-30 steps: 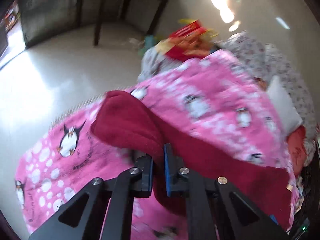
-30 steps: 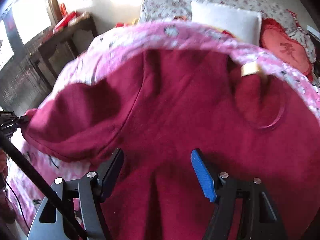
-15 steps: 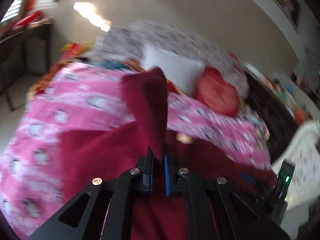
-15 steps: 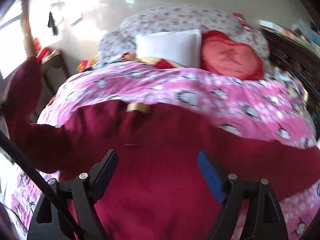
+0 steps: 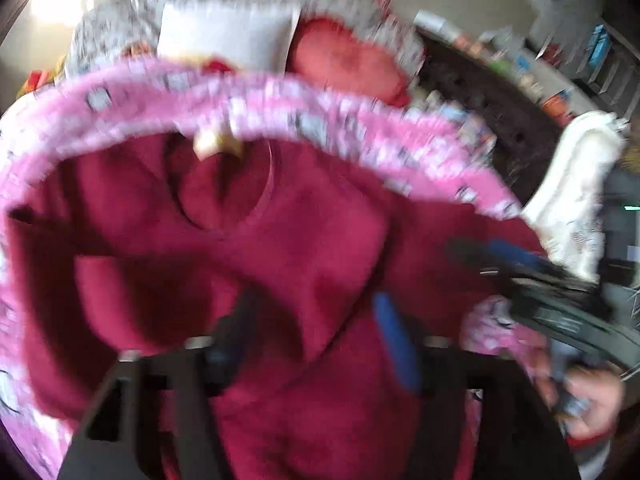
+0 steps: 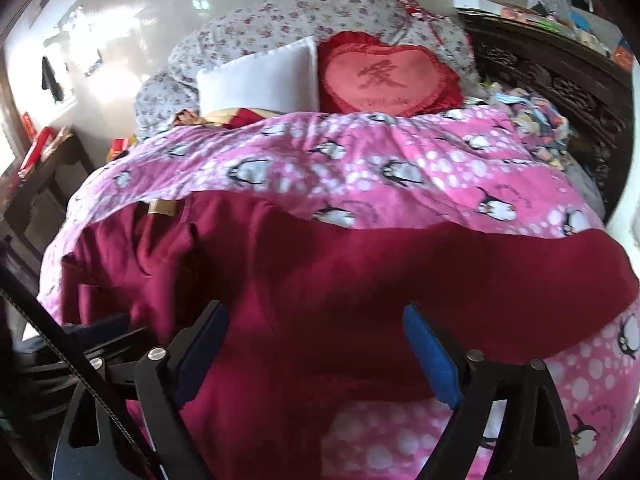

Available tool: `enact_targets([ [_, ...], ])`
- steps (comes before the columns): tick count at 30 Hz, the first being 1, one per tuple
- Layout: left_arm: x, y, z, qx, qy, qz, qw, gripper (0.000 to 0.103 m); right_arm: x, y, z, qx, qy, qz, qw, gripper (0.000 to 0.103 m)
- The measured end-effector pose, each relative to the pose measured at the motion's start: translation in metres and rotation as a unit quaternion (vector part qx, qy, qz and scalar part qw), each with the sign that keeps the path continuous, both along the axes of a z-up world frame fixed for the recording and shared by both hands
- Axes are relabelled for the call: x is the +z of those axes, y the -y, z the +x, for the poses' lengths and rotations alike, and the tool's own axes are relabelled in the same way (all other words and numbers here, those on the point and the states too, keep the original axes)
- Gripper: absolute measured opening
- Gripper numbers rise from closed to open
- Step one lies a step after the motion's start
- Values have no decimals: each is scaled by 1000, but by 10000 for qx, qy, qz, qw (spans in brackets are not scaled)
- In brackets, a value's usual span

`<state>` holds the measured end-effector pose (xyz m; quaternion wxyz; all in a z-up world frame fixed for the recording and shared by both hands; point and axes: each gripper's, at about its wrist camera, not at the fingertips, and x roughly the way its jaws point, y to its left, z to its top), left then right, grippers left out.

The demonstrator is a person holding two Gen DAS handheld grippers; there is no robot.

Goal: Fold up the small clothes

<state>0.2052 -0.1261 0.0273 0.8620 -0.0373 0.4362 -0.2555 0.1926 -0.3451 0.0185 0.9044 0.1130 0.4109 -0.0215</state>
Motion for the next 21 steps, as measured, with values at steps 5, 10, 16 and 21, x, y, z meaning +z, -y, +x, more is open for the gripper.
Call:
enact_targets([
  [5, 28, -66, -22, 553, 664, 429, 9953, 84, -7, -29, 22, 410, 21, 142, 9991, 96],
  [10, 0, -122, -13, 1388, 412, 891, 9854, 84, -23, -59, 55, 785, -77, 340, 9963, 93],
  [16, -25, -159, 4, 2009, 70, 987, 9746, 84, -1, -68, 47, 693, 434, -384, 9959, 5],
  [21, -37, -151, 19, 2184, 112, 1192, 9685, 84, 25, -22, 6, 81, 945, -556, 9939, 5],
])
